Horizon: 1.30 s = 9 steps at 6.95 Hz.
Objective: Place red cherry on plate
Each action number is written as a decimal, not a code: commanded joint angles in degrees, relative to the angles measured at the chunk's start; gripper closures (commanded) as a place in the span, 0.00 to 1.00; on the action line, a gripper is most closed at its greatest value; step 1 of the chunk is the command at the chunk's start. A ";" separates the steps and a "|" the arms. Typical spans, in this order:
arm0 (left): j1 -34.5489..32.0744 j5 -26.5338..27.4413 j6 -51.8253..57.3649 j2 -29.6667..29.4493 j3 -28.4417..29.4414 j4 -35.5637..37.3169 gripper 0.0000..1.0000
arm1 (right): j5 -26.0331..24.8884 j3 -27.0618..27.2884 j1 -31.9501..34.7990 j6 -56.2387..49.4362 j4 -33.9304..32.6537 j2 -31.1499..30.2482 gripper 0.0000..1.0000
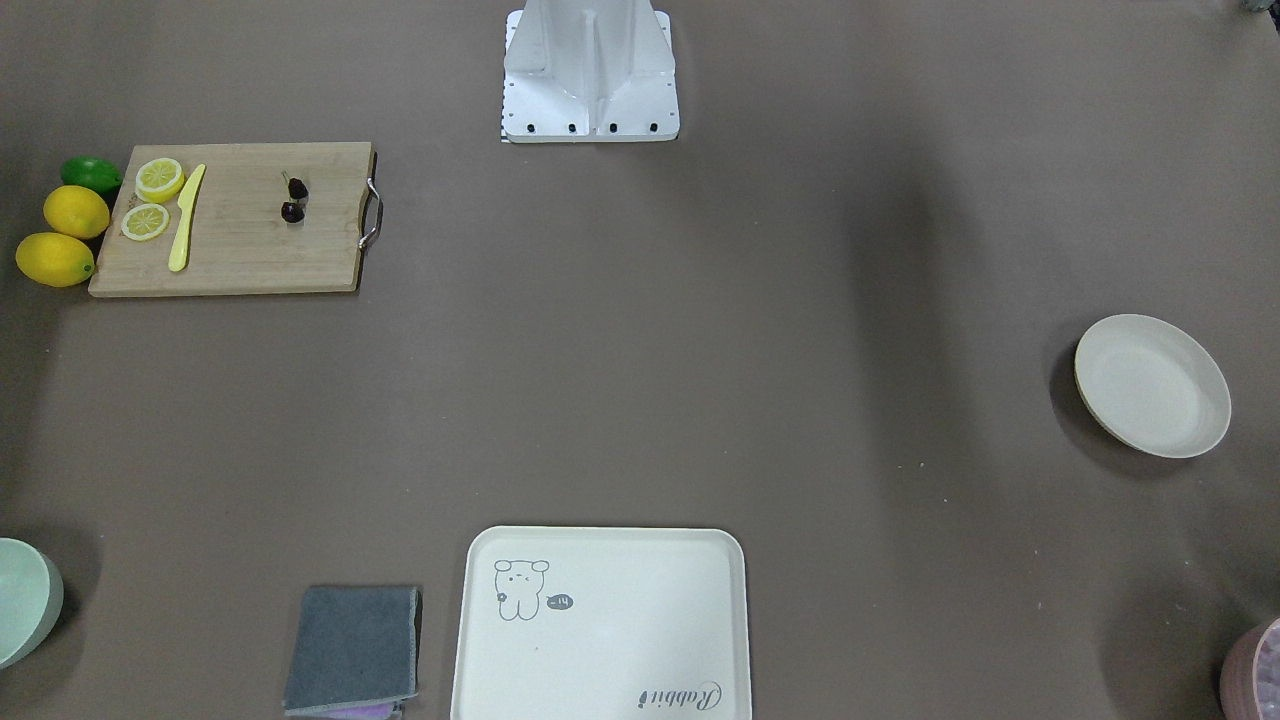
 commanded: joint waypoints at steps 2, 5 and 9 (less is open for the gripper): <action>-0.95 0.01 0.09 1.48 -1.28 0.34 0.02 | -0.11 -0.78 0.00 -0.08 0.30 -0.82 0.00; -0.86 0.01 0.00 1.39 -0.75 0.43 0.02 | -0.11 -0.78 0.00 -0.16 0.39 -1.35 0.00; -0.95 0.01 0.00 1.39 -0.40 0.43 0.02 | 0.06 -0.61 0.09 -0.08 0.39 -1.88 0.00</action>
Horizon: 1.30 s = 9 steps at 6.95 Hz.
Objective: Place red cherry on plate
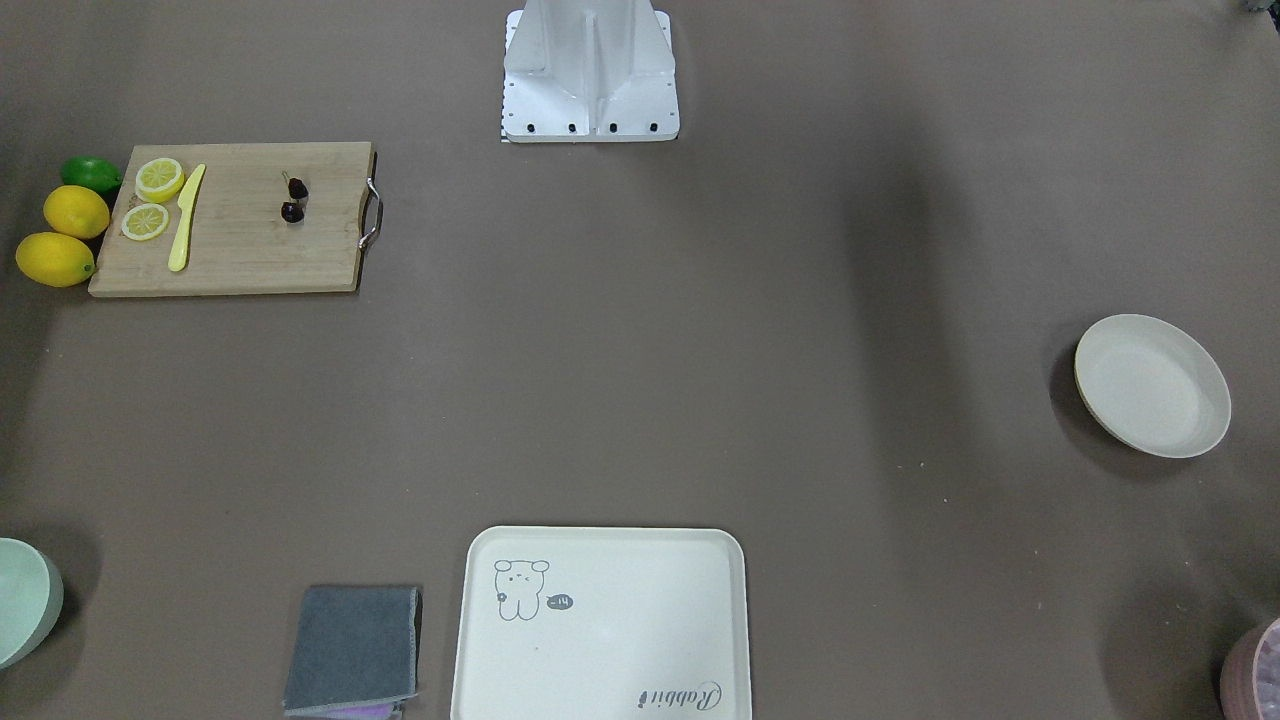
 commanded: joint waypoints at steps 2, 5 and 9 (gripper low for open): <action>-0.01 0.11 -0.07 0.00 0.29 0.00 0.02 | -0.08 0.36 0.01 -0.02 0.00 -1.06 0.00; -0.01 0.03 -0.07 0.00 0.11 0.00 0.02 | 0.44 0.53 0.01 0.07 0.00 -1.07 0.00; -0.01 -0.15 -0.07 -0.09 -0.33 0.00 0.02 | 0.19 2.62 0.53 -0.02 0.00 -2.72 0.00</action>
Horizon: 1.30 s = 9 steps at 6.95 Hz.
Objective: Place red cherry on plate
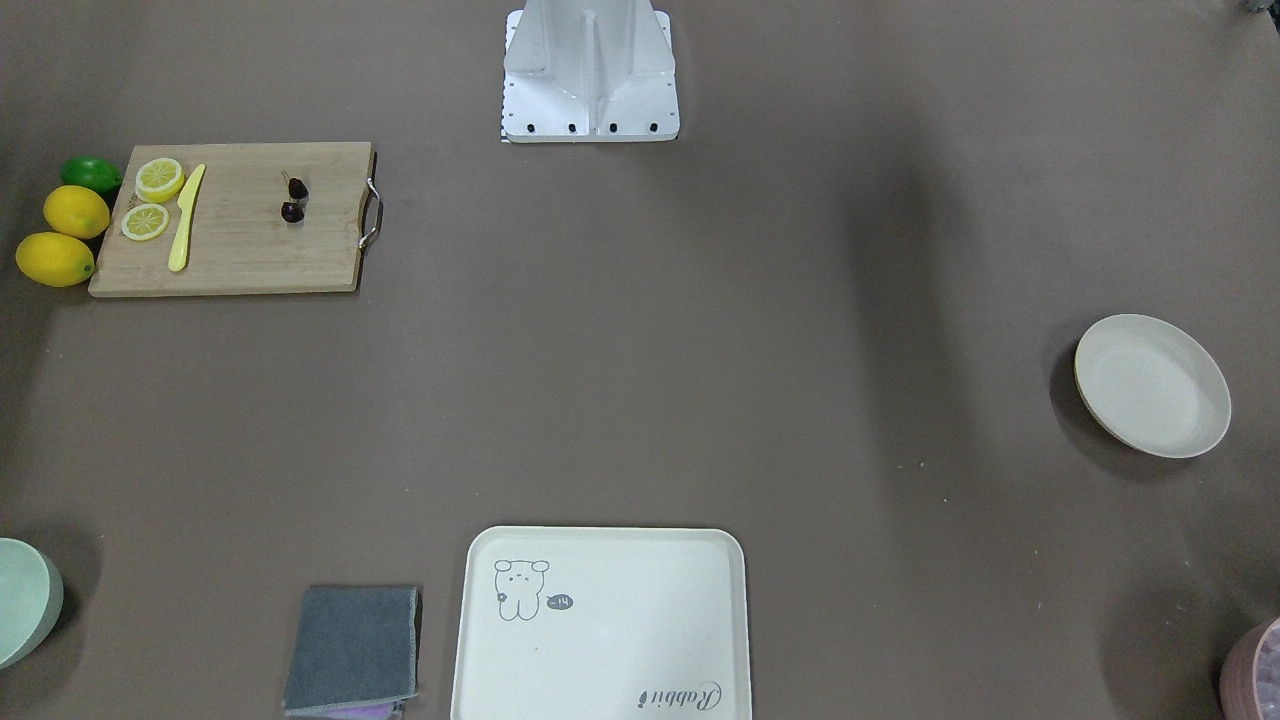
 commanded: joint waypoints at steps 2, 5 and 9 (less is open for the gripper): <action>0.09 0.06 -0.09 -0.12 -0.83 -0.04 0.02 | -0.14 3.25 1.26 0.02 -0.09 -2.17 0.00; 0.18 -0.29 0.17 -0.12 -1.00 -0.92 0.02 | -0.14 3.52 1.35 -0.16 0.00 -3.39 0.00; 0.79 -0.20 0.35 -1.00 0.49 -0.92 0.02 | -0.05 3.43 1.35 -0.16 0.09 -3.93 0.00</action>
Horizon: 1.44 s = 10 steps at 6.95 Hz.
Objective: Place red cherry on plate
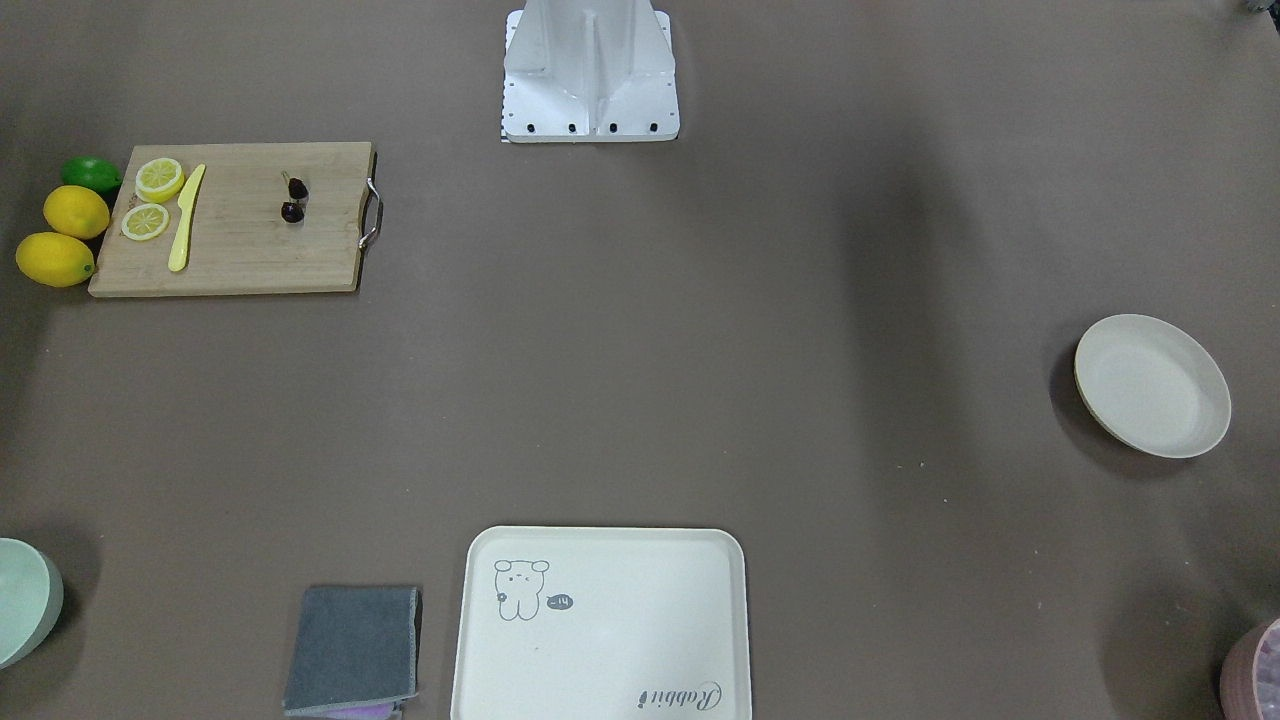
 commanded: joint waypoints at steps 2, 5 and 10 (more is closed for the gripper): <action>0.02 -0.08 0.40 0.70 0.40 -0.11 0.02 | -0.08 0.00 0.00 0.42 0.00 0.41 0.00; 0.10 -0.08 -0.03 0.09 3.63 -2.11 0.02 | 0.00 0.18 0.00 0.60 0.09 0.41 0.00; 10.19 -4.56 -19.72 -6.24 28.50 -32.70 0.02 | 0.09 0.97 0.00 0.69 0.09 0.77 0.00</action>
